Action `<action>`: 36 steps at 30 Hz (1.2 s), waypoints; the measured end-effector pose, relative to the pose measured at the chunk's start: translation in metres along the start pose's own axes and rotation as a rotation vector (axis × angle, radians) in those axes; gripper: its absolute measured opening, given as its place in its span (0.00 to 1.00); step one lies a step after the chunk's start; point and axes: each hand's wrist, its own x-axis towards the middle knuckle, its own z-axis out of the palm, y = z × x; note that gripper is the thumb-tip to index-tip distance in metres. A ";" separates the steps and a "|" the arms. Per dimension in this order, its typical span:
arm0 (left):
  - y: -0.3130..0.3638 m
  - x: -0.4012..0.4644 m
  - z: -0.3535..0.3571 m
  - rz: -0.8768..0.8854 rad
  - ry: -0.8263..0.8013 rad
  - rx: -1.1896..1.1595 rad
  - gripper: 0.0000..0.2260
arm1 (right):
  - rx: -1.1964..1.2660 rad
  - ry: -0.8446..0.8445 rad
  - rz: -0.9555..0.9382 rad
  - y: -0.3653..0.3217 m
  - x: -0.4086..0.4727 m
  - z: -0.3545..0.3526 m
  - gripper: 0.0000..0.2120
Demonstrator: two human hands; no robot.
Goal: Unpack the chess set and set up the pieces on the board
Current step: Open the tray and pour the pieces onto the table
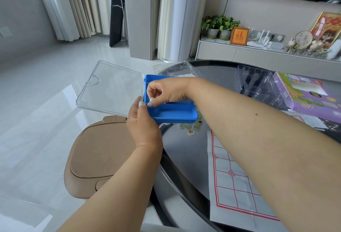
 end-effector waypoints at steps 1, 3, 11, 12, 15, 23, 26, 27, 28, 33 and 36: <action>0.000 0.000 0.000 0.001 -0.002 0.002 0.12 | 0.010 0.004 0.000 0.000 0.000 0.000 0.11; 0.000 0.000 0.000 0.004 -0.007 0.005 0.11 | 0.030 0.016 -0.002 0.001 -0.002 -0.001 0.11; 0.001 -0.001 -0.001 0.020 -0.065 -0.001 0.11 | 0.310 0.123 -0.001 0.012 -0.007 -0.002 0.08; 0.001 0.000 -0.001 0.026 -0.074 0.003 0.11 | 0.356 0.167 -0.005 0.014 -0.007 -0.002 0.08; 0.002 0.002 -0.002 0.048 -0.080 0.017 0.14 | 0.535 0.437 -0.030 0.019 -0.008 -0.005 0.07; 0.012 0.017 -0.005 0.054 0.104 -0.102 0.14 | 0.708 1.035 0.159 0.053 -0.027 -0.019 0.04; 0.018 0.031 -0.009 0.052 0.197 -0.238 0.14 | 0.411 0.806 0.324 0.066 -0.027 0.000 0.05; 0.020 0.034 -0.010 0.056 0.216 -0.244 0.13 | 0.306 0.694 0.343 0.068 -0.027 0.008 0.03; 0.020 0.036 -0.011 0.062 0.229 -0.239 0.13 | 0.216 0.614 0.341 0.069 -0.025 0.016 0.03; 0.019 0.039 -0.012 0.068 0.243 -0.218 0.12 | -0.018 0.427 0.317 0.060 -0.013 0.030 0.09; 0.019 0.039 -0.011 0.063 0.236 -0.222 0.13 | -0.106 0.398 0.254 0.057 -0.006 0.033 0.08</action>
